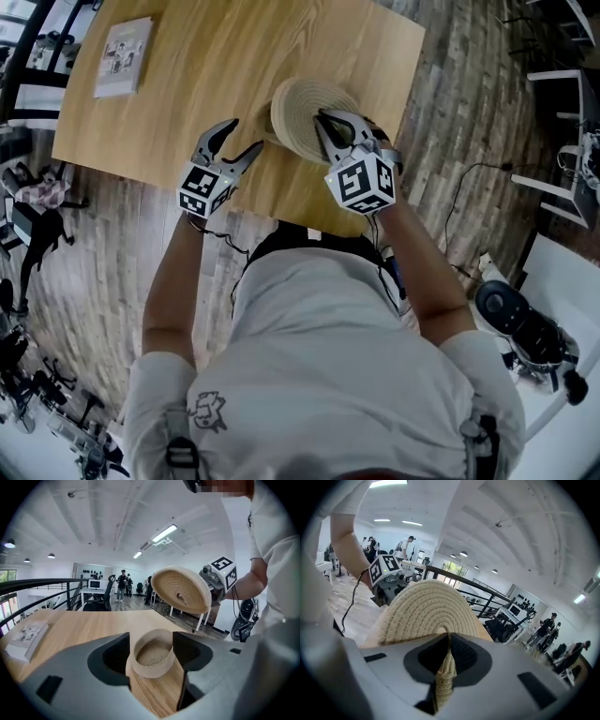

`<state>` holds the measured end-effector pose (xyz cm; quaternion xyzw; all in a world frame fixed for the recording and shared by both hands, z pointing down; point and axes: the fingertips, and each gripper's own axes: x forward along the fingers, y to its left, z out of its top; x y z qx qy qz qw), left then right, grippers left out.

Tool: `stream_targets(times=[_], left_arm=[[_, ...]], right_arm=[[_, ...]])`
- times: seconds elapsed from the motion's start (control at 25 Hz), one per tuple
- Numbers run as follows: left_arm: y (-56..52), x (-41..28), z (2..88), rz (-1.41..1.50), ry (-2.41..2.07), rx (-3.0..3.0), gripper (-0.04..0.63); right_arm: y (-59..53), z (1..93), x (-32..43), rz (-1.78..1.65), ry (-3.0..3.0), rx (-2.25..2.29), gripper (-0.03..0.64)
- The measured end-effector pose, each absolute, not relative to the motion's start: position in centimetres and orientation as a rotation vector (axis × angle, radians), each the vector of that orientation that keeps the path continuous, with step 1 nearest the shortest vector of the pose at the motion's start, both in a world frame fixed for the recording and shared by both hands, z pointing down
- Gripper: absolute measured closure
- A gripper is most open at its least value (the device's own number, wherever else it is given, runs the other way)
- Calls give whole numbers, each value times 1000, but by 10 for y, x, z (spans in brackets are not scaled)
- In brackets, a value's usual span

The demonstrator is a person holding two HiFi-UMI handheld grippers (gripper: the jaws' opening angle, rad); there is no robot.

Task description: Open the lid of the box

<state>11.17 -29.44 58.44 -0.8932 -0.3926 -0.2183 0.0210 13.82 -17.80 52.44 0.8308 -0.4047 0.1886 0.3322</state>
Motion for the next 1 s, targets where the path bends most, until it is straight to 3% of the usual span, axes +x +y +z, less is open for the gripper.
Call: stream_targets(times=[0.44, 0.8, 1.0], left_arm=[[-251, 85, 498, -447, -1089, -2884, 325], [-215, 51, 457, -358, -1006, -2931, 473], [-199, 28, 441, -319, -906, -2983, 520]], right_arm=[[-156, 491, 114, 468, -1126, 2359, 589], [-129, 464, 78, 396, -1244, 2408, 589], [-106, 458, 56, 348, -1277, 2395, 589]])
